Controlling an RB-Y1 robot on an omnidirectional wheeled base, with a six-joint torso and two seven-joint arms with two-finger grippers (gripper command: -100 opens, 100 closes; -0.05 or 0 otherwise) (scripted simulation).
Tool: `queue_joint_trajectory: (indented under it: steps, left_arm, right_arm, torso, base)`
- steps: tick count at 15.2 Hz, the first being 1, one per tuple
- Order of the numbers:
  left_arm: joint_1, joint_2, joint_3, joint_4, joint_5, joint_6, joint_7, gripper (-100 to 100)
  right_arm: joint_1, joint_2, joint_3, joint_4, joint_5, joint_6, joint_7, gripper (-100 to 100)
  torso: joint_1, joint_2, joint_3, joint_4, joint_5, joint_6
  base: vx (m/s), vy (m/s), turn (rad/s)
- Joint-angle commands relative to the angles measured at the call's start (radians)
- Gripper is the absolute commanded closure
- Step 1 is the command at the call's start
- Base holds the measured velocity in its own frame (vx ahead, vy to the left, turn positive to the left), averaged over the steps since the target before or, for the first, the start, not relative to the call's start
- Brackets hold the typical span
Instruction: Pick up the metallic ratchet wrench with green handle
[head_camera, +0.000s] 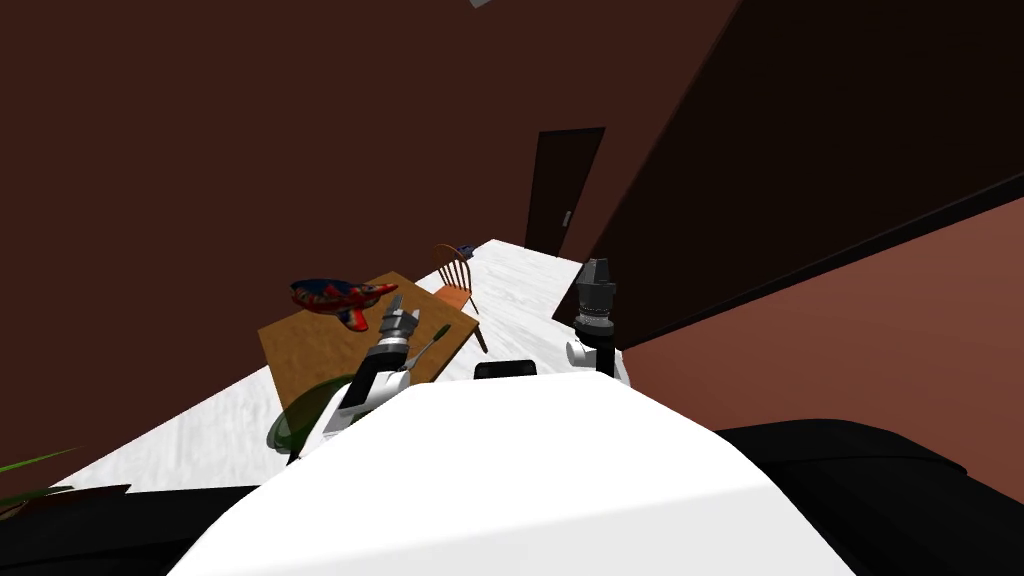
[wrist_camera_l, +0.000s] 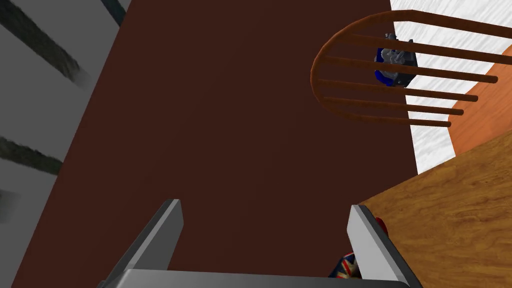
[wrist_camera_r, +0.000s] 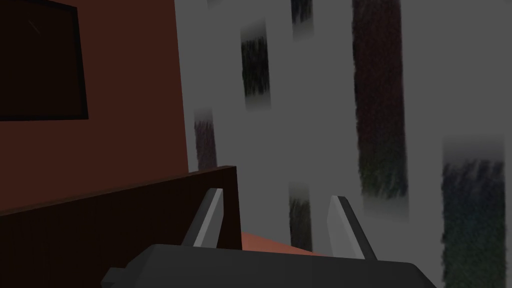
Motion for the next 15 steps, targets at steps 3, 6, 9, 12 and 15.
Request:
queue_joint_trajectory:
  steps: [3, 6, 9, 12, 15]
  left_arm:
    - [0.005, 0.01, 0.045, 0.059, 0.038, 0.084, 0.007, -100]
    - [0.011, 0.014, 0.066, 0.081, 0.055, 0.134, 0.011, -100]
    - [0.021, 0.018, 0.11, 0.126, 0.092, 0.2, 0.02, -100]
    - [0.027, 0.018, 0.133, 0.149, 0.11, 0.261, 0.024, -100]
    - [0.032, 0.018, 0.156, 0.173, 0.129, 0.304, 0.028, -100]
  right_arm:
    - [0.0, 0.0, 0.0, 0.0, 0.0, 0.0, 0.0, 0]
    - [0.0, 0.0, 0.0, 0.0, 0.0, 0.0, 0.0, 0]
    - [0.0, 0.0, 0.0, 0.0, 0.0, 0.0, 0.0, 0]
    - [0.0, 0.0, 0.0, 0.0, 0.0, 0.0, 0.0, 0]
    - [0.0, 0.0, 0.0, 0.0, 0.0, 0.0, 0.0, 0]
  torso:
    - [0.0, 0.0, 0.0, 0.0, 0.0, 0.0]
    - [0.0, -0.001, 0.0, 0.0, 0.0, 0.0]
    - [0.001, -0.001, -0.001, 0.0, 0.0, 0.0]
    - [0.0, -0.001, -0.001, 0.0, 0.0, 0.0]
    - [0.001, -0.001, -0.001, 0.0, 0.0, 0.0]
  base:
    - [0.057, -0.027, -0.082]
    - [0.059, -0.019, -0.085]
    - [0.07, -0.019, -0.078]
    - [0.064, -0.019, -0.089]
    - [0.064, -0.015, -0.069]
